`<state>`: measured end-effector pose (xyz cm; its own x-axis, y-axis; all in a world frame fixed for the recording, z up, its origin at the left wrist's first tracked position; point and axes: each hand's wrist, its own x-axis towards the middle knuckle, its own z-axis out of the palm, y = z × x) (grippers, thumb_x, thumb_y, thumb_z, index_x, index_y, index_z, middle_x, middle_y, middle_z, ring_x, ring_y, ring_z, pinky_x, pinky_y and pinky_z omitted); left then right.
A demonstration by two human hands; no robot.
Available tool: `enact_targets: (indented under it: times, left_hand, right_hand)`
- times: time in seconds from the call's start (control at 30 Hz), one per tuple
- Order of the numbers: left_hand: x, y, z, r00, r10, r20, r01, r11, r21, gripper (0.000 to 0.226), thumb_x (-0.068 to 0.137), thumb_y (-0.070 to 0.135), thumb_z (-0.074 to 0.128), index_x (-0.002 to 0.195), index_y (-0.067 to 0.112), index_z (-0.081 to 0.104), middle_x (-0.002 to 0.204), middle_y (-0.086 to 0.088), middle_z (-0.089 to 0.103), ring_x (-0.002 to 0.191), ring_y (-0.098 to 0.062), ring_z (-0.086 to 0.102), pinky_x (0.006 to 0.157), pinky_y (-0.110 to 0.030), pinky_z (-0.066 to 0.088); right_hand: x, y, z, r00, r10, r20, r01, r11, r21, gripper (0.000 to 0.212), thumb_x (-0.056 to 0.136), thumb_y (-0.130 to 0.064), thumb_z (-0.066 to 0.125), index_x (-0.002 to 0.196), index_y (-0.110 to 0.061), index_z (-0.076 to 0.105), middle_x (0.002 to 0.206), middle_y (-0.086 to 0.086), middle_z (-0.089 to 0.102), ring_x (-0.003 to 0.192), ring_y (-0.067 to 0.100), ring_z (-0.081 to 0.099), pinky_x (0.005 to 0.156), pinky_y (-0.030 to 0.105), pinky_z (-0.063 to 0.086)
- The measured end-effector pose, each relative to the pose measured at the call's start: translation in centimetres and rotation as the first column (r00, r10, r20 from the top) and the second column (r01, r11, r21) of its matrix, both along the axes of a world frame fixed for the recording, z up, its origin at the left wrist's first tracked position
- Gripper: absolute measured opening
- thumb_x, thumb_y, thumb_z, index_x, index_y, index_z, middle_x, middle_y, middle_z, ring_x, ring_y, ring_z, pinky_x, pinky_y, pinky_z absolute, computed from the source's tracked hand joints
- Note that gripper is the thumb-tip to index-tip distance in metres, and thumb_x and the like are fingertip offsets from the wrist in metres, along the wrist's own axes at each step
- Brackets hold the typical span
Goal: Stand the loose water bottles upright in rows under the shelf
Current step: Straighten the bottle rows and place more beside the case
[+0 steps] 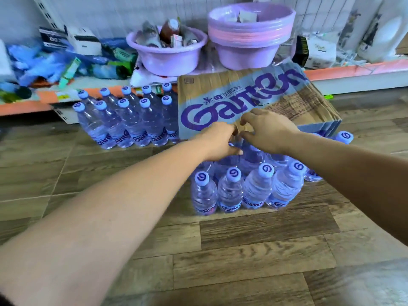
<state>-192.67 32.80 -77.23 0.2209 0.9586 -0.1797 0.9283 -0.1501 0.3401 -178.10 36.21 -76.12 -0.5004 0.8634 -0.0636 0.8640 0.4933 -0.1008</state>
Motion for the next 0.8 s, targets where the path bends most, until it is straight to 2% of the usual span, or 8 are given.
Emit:
enact_targets:
  times: [0.13, 0.23, 0.3, 0.4, 0.53, 0.67, 0.73, 0.8]
  left_hand:
    - [-8.8, -0.2, 0.7, 0.993, 0.119, -0.026, -0.118, 0.991, 0.056, 0.057, 0.084, 0.041, 0.063, 0.131, 0.012, 0.047, 0.129, -0.011, 0.054, 0.12, -0.03, 0.051, 0.097, -0.041, 0.045]
    - [-15.7, -0.4, 0.5, 0.97, 0.231, -0.08, -0.227, 0.972, 0.062, 0.071, 0.089, 0.037, 0.059, 0.147, 0.014, 0.026, 0.15, -0.01, 0.034, 0.136, -0.03, 0.037, 0.107, -0.039, 0.037]
    - [-19.7, -0.2, 0.2, 0.949, 0.295, -0.107, -0.29, 0.955, 0.059, 0.075, 0.091, 0.037, 0.056, 0.15, 0.012, 0.017, 0.157, -0.007, 0.022, 0.141, -0.027, 0.03, 0.111, -0.037, 0.031]
    - [-23.9, 1.0, -0.6, 0.935, 0.332, -0.122, -0.327, 0.943, 0.06, 0.076, 0.093, 0.036, 0.053, 0.151, 0.011, 0.012, 0.16, -0.005, 0.012, 0.145, -0.025, 0.023, 0.113, -0.036, 0.026]
    - [-26.1, 4.5, -2.7, 0.95, 0.287, -0.123, -0.282, 0.958, 0.057, 0.075, 0.094, 0.033, 0.052, 0.151, 0.012, 0.009, 0.161, -0.002, 0.004, 0.147, -0.022, 0.018, 0.115, -0.036, 0.026]
    - [-25.7, 8.0, -5.1, 0.971, 0.208, -0.12, -0.207, 0.978, 0.02, 0.071, 0.095, 0.027, 0.051, 0.151, 0.028, 0.008, 0.161, 0.003, -0.006, 0.149, -0.023, 0.008, 0.113, -0.043, 0.032]
    - [-25.2, 9.1, -5.9, 0.978, 0.18, -0.102, -0.179, 0.984, 0.016, 0.069, 0.095, 0.016, 0.049, 0.15, 0.032, 0.011, 0.161, 0.003, -0.006, 0.148, -0.026, 0.011, 0.108, -0.045, 0.037]
    - [-24.9, 10.0, -6.7, 0.979, 0.177, -0.098, -0.173, 0.984, 0.046, 0.07, 0.092, 0.008, 0.047, 0.15, 0.029, 0.015, 0.161, -0.001, 0.001, 0.144, -0.031, 0.022, 0.105, -0.044, 0.04]
  right_hand:
    - [-7.2, 0.9, 0.2, 0.996, 0.088, -0.028, -0.089, 0.996, -0.024, 0.05, 0.095, -0.039, 0.046, 0.139, -0.017, 0.038, 0.146, 0.005, 0.039, 0.134, 0.028, 0.04, 0.101, 0.042, 0.041]
    - [-12.6, 2.0, -0.7, 0.986, 0.165, -0.015, -0.166, 0.985, -0.055, 0.056, 0.096, -0.038, 0.045, 0.145, -0.014, 0.032, 0.154, 0.005, 0.028, 0.14, 0.027, 0.032, 0.107, 0.04, 0.035]
    - [-15.8, 3.2, -1.3, 0.984, 0.174, -0.02, -0.175, 0.982, -0.075, 0.061, 0.096, -0.039, 0.046, 0.147, -0.012, 0.027, 0.156, 0.005, 0.024, 0.142, 0.027, 0.028, 0.111, 0.041, 0.034]
    - [-19.9, 5.2, -2.1, 0.985, 0.171, -0.022, -0.172, 0.982, -0.077, 0.063, 0.096, -0.037, 0.046, 0.149, -0.009, 0.024, 0.156, 0.009, 0.023, 0.144, 0.026, 0.023, 0.112, 0.04, 0.03]
    - [-23.0, 8.2, -3.7, 0.99, 0.135, 0.027, -0.132, 0.986, -0.098, 0.064, 0.096, -0.033, 0.048, 0.149, -0.008, 0.022, 0.158, 0.012, 0.017, 0.146, 0.028, 0.018, 0.116, 0.042, 0.028]
    - [-25.0, 10.3, -5.2, 0.995, 0.082, 0.062, -0.073, 0.989, -0.128, 0.069, 0.098, -0.032, 0.045, 0.152, -0.009, 0.01, 0.159, 0.014, 0.01, 0.147, 0.03, 0.014, 0.116, 0.041, 0.025]
    - [-25.5, 10.6, -6.1, 0.996, 0.056, 0.067, -0.05, 0.995, -0.089, 0.066, 0.097, -0.03, 0.045, 0.152, -0.011, 0.012, 0.155, 0.015, 0.017, 0.141, 0.035, 0.024, 0.11, 0.044, 0.033]
    - [-25.7, 10.6, -6.8, 0.996, 0.042, 0.082, -0.042, 0.999, -0.005, 0.059, 0.097, -0.025, 0.047, 0.147, -0.009, 0.022, 0.146, 0.017, 0.024, 0.13, 0.038, 0.035, 0.102, 0.045, 0.039]
